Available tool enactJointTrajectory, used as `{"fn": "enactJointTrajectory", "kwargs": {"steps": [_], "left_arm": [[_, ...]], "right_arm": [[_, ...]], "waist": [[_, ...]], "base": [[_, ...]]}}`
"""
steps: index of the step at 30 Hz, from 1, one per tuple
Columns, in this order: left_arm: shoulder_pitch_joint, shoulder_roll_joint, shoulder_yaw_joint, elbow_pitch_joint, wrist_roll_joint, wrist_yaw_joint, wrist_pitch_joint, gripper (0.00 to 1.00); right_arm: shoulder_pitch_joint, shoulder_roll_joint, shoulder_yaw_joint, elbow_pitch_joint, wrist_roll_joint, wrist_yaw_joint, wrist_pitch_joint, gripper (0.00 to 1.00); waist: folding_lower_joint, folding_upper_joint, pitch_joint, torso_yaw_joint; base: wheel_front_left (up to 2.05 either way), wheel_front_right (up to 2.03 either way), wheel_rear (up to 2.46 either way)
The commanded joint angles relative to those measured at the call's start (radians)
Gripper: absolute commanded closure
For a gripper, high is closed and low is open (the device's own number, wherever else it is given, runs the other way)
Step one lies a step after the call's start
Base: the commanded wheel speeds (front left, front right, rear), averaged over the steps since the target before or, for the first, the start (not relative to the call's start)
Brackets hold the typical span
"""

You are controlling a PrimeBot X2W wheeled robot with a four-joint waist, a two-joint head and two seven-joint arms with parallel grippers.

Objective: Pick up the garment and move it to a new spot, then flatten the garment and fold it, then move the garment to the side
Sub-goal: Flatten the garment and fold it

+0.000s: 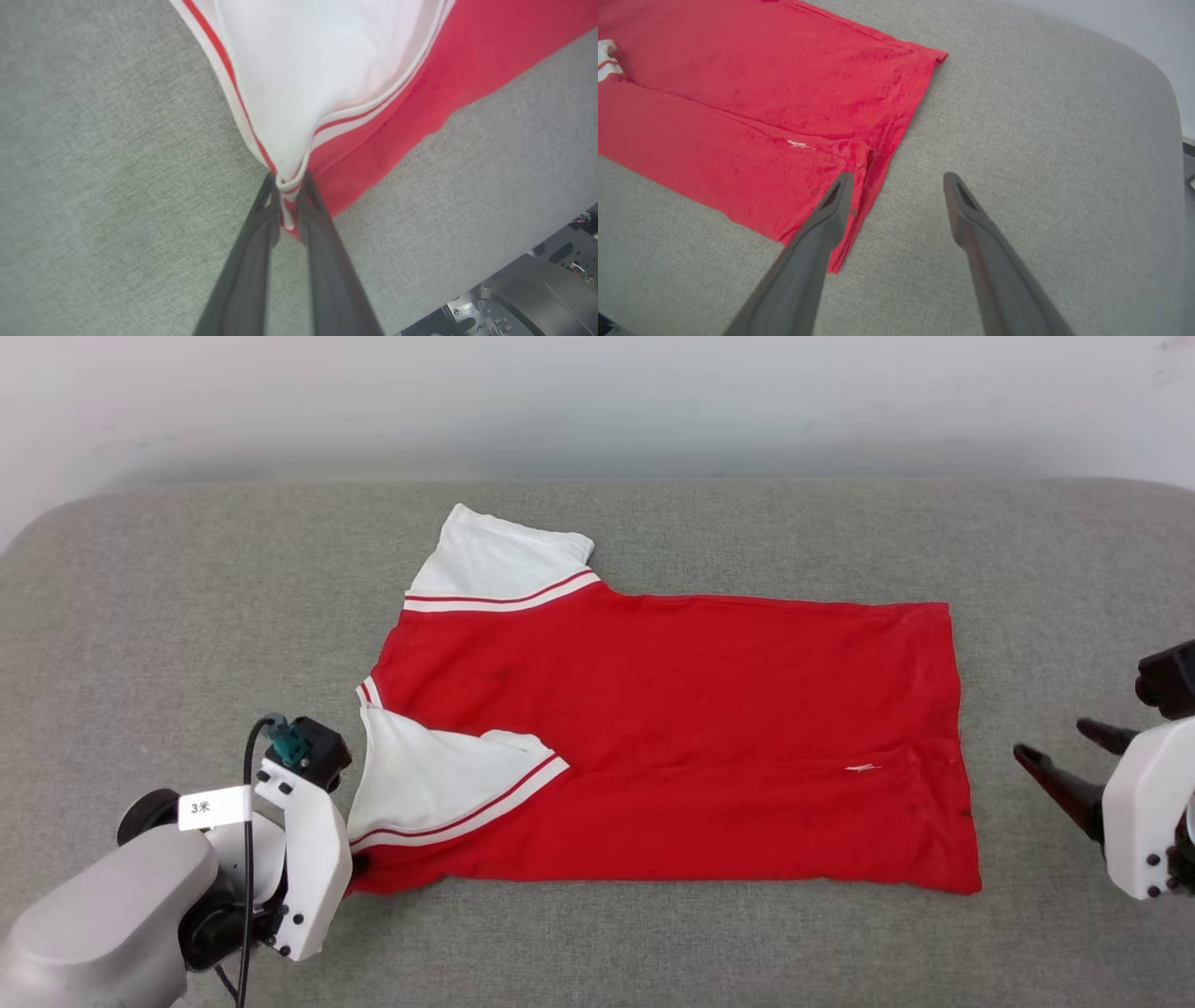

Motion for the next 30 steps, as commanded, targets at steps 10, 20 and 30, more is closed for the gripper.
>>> {"fn": "enactJointTrajectory", "kwargs": {"steps": [10, 20, 30], "left_arm": [[-0.042, -0.001, -0.031, -0.046, 0.019, -0.001, -0.054, 1.0], [-0.09, -0.016, -0.046, -0.055, 0.036, -0.001, -0.082, 1.0], [-0.11, -0.03, -0.071, -0.036, 0.033, -0.001, -0.111, 1.0]], "right_arm": [[0.011, -0.018, 0.014, -0.026, 0.077, -0.001, 0.279, 0.0], [-0.034, 0.067, 0.07, 0.075, 0.034, -0.001, 0.305, 0.0], [-0.008, 0.13, 0.2, 0.229, 0.036, 0.0, 0.269, 0.0]], "waist": [[0.0, -0.0001, 0.017, 0.027], [0.0, -0.0001, 0.068, 0.05], [0.0, -0.0001, 0.087, 0.061]], "base": [[0.0, 0.0, 0.0], [0.0, 0.0, 0.0], [0.0, 0.0, 0.0]]}}
